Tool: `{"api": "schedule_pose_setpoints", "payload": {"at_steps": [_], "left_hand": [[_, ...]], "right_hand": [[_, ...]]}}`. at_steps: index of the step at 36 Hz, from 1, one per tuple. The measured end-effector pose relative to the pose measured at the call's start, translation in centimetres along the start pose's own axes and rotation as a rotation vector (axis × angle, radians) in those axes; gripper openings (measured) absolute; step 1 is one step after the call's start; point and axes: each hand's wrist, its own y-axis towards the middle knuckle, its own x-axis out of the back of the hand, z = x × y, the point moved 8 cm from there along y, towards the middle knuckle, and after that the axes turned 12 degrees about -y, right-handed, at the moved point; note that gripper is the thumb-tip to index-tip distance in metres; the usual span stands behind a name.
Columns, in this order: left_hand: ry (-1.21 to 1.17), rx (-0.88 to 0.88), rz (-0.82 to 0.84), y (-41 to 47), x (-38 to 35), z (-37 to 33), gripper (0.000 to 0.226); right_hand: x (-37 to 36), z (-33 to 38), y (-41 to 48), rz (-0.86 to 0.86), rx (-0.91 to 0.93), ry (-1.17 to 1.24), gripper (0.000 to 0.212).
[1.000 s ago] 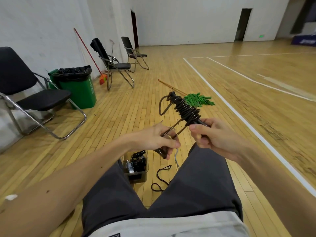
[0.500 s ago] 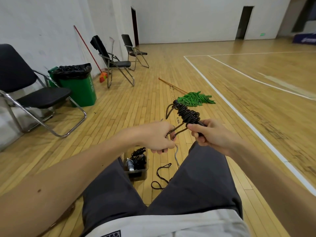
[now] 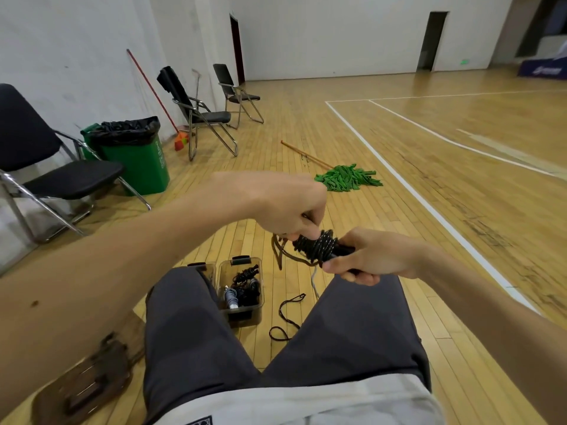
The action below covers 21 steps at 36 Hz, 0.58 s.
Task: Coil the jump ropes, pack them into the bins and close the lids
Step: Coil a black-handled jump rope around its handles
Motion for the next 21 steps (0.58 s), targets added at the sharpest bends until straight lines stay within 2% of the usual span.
{"api": "schedule_pose_setpoints", "payload": {"at_steps": [2,5,10,15,21], "left_hand": [[-0.046,-0.046,-0.008,0.2,0.4,-0.6,0.030],[-0.158,-0.080,0.010,0.5,0.3,-1.2,0.024],[-0.384,-0.132,0.013,0.5,0.4,-2.0,0.024],[-0.569,-0.155,0.040,0.7,-0.8,-2.1,0.028],[-0.881,-0.188,-0.069,0.8,-1.2,-1.3,0.031]], "right_hand": [[-0.3,0.6,-0.3,0.040,0.016,-0.046,0.034],[-1.1,1.4,-0.7,0.116,0.056,-0.121,0.035],[-2.3,2.0,-1.5,0.242,0.090,-0.134,0.023],[-3.1,2.9,-2.5,0.365,0.187,-0.168,0.027],[-2.6,3.1,-3.4,0.454,0.347,-0.083,0.037]]}}
